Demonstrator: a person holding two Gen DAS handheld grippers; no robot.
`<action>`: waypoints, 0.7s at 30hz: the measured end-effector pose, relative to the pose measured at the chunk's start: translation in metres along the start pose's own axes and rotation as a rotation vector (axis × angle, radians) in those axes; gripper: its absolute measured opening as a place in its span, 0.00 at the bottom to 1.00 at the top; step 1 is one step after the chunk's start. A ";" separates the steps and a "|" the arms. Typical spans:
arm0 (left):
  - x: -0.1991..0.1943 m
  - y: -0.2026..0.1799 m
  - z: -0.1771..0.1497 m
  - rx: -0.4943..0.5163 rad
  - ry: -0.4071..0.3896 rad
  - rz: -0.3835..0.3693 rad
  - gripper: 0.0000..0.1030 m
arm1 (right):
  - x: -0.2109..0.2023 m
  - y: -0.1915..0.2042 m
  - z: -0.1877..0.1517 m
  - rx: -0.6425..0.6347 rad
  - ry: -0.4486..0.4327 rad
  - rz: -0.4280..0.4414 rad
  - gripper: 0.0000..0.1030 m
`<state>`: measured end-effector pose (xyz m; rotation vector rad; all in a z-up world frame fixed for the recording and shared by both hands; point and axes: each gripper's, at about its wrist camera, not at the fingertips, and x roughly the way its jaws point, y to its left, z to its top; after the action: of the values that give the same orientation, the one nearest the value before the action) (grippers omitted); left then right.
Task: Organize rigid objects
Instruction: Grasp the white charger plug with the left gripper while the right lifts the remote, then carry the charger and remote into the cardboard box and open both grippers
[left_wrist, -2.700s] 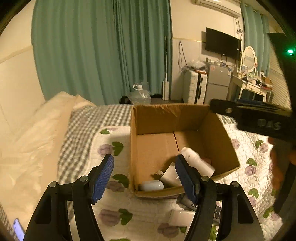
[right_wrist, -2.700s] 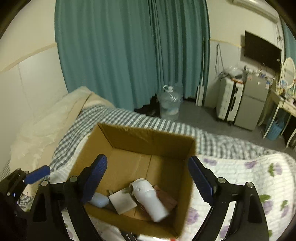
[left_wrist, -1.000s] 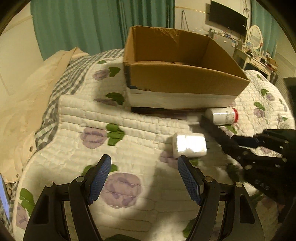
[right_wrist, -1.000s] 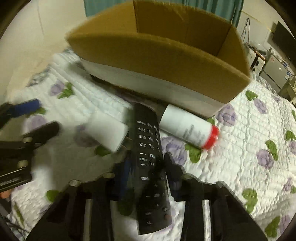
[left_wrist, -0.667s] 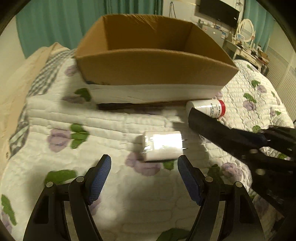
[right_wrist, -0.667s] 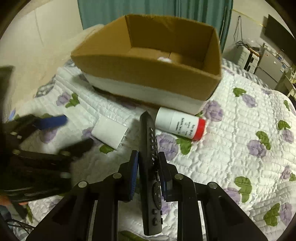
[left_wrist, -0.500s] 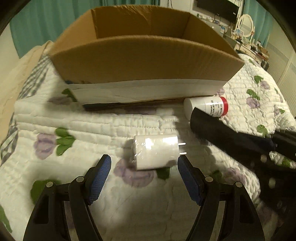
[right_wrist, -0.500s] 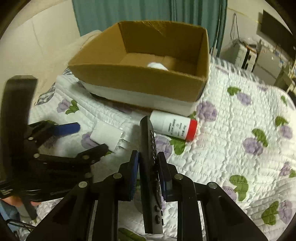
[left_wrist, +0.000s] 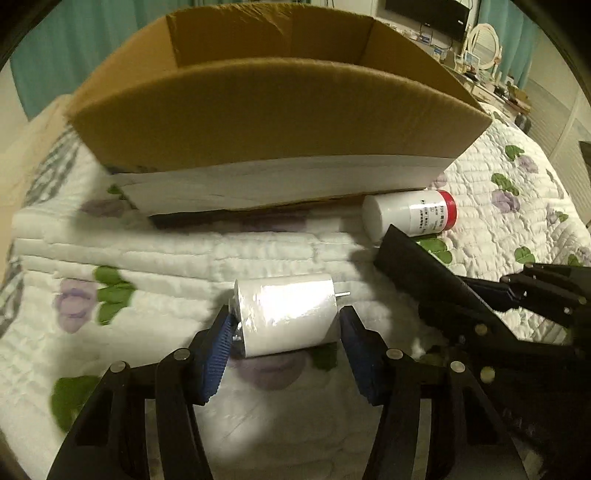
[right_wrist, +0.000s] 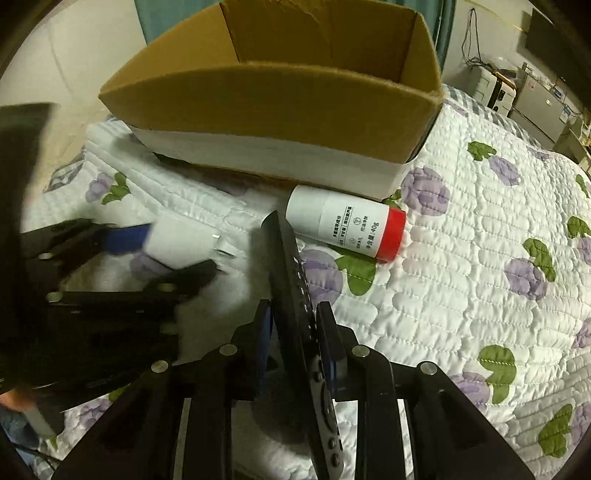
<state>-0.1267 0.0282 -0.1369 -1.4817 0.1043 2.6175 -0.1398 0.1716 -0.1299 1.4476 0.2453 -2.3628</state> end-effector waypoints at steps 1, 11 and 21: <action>-0.003 0.002 -0.002 -0.008 -0.004 -0.004 0.56 | 0.000 0.001 0.000 -0.003 -0.001 0.001 0.23; -0.074 0.017 -0.007 -0.045 -0.129 -0.020 0.55 | -0.059 0.028 -0.005 -0.069 -0.135 -0.002 0.18; -0.137 0.022 0.050 -0.043 -0.304 -0.003 0.55 | -0.139 0.020 0.043 -0.053 -0.313 -0.039 0.18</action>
<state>-0.1029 0.0016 0.0065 -1.0760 0.0151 2.8206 -0.1105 0.1687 0.0145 1.0383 0.2530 -2.5491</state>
